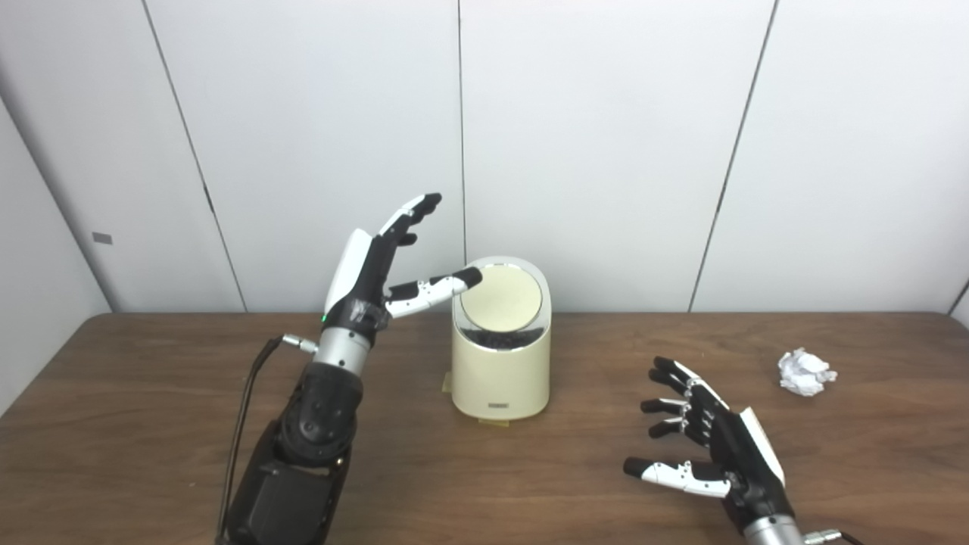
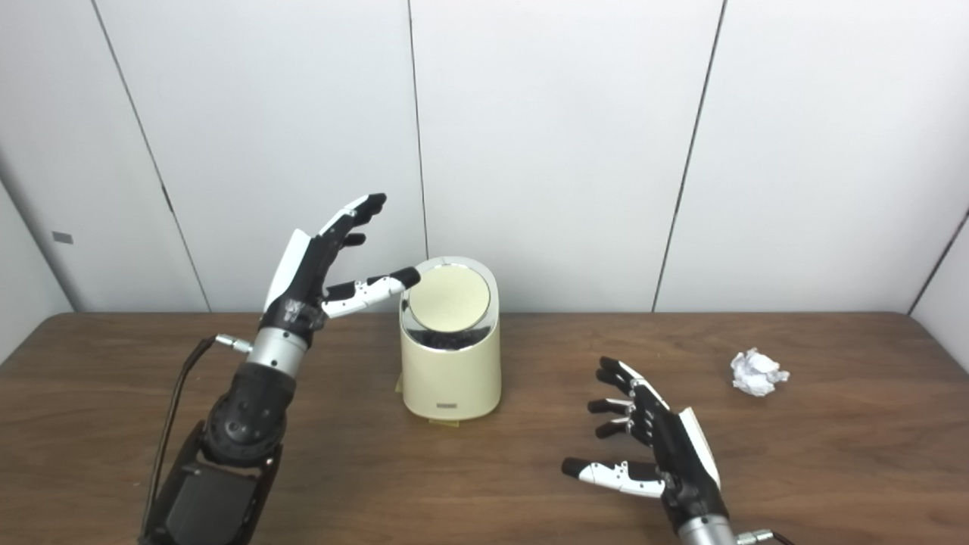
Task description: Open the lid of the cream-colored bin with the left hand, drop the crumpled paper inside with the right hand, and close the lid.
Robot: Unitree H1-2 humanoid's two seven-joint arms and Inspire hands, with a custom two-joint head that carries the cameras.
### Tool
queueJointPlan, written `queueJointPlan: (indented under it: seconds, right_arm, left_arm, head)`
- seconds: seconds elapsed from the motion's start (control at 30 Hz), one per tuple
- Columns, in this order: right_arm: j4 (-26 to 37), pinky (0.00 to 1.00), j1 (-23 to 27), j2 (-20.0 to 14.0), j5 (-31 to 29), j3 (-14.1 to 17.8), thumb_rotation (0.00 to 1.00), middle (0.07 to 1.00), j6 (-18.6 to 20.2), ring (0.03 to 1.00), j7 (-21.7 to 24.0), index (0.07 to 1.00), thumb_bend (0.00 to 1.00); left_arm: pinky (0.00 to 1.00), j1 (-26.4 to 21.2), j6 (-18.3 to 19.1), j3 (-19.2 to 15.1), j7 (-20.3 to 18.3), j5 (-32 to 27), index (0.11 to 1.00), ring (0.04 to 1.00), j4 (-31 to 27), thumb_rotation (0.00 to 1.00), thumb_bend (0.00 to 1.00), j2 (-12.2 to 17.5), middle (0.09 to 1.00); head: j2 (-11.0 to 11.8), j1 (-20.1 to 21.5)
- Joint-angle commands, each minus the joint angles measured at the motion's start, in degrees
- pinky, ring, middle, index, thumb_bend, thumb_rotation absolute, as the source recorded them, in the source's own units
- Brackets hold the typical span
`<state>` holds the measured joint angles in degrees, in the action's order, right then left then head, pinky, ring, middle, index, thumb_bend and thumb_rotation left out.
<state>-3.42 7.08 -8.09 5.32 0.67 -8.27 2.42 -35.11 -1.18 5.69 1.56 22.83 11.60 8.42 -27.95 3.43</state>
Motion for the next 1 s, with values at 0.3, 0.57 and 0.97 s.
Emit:
queueJointPlan:
  seconds: [0.3, 0.57, 0.97]
  right_arm:
    - [2.2, 0.53, 2.0, 0.7, -0.8, 0.2, 0.15, 0.860, -2.0, 0.699, -0.5, 0.863, 0.82]
    - [2.7, 0.51, 1.9, 1.0, 0.3, 0.2, 0.16, 0.859, -1.8, 0.689, -0.8, 0.864, 0.81]
    - [3.3, 0.52, 2.0, 1.4, 0.3, 0.1, 0.20, 0.854, -0.9, 0.691, -0.6, 0.863, 0.83]
  left_arm:
    - [1.00, -7.6, 6.4, 6.9, -0.3, 12.1, 1.000, 1.000, 1.3, 0.45, 0.97, 3.3, 1.000]
    - [1.00, -8.8, 7.3, 9.1, 0.3, 16.0, 1.000, 1.000, 3.0, 0.41, 1.00, 4.0, 1.000]
    - [1.00, -8.5, 9.5, 11.8, -1.9, 21.1, 1.000, 1.000, 0.8, 0.41, 1.00, 5.5, 1.000]
  head:
    - [-0.2, 0.5]
    - [-0.4, 0.6]
    - [-0.5, 0.8]
